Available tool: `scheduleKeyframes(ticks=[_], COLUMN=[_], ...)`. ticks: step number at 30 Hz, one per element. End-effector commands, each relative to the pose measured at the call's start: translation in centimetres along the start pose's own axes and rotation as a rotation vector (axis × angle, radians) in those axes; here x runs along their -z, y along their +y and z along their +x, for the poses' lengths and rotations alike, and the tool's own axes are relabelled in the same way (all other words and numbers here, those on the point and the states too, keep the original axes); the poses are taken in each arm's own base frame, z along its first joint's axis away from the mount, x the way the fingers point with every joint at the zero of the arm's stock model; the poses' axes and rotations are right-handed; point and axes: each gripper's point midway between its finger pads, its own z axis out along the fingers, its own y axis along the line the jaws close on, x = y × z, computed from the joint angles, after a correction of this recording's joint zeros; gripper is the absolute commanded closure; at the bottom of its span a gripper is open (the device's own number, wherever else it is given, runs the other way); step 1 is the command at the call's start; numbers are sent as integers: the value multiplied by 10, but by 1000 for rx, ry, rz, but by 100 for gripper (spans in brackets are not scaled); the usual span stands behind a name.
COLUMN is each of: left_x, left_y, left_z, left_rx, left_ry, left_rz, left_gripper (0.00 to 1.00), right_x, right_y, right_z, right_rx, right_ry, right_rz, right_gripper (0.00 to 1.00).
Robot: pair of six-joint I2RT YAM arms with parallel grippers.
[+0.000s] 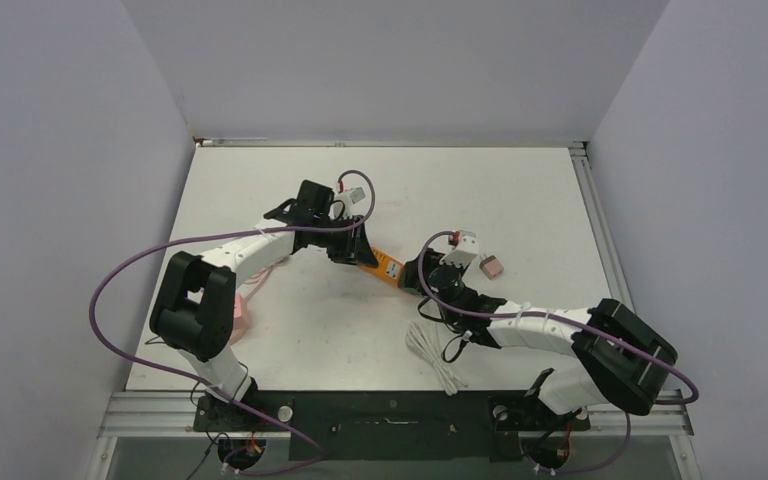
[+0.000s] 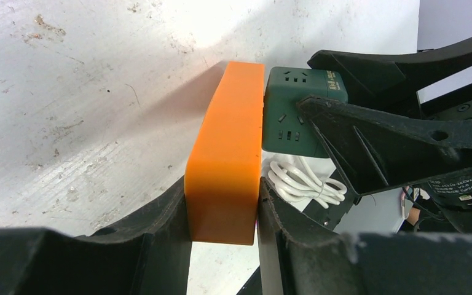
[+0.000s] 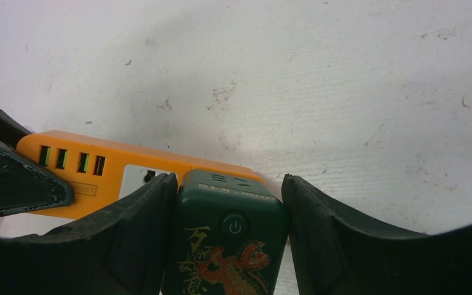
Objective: Pull the plug off the socket
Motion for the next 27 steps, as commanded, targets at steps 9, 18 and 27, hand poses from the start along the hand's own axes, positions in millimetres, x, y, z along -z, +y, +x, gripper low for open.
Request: scheduleKeyframes(ticks=[9, 18, 27], left_x=[3, 3, 3], left_y=[44, 47, 49], left_z=[-9, -10, -11], left_rx=[-19, -19, -11], left_ry=[-41, -44, -45], left_rz=[-223, -235, -237], left_gripper=[100, 100, 100], right_x=[-15, 6, 17], right_y=[-10, 12, 6], right_z=[-40, -52, -67], right_rx=[-186, -132, -76], right_ry=[-8, -76, -143], right_rz=[-57, -51, -4], right_gripper=[95, 95, 95])
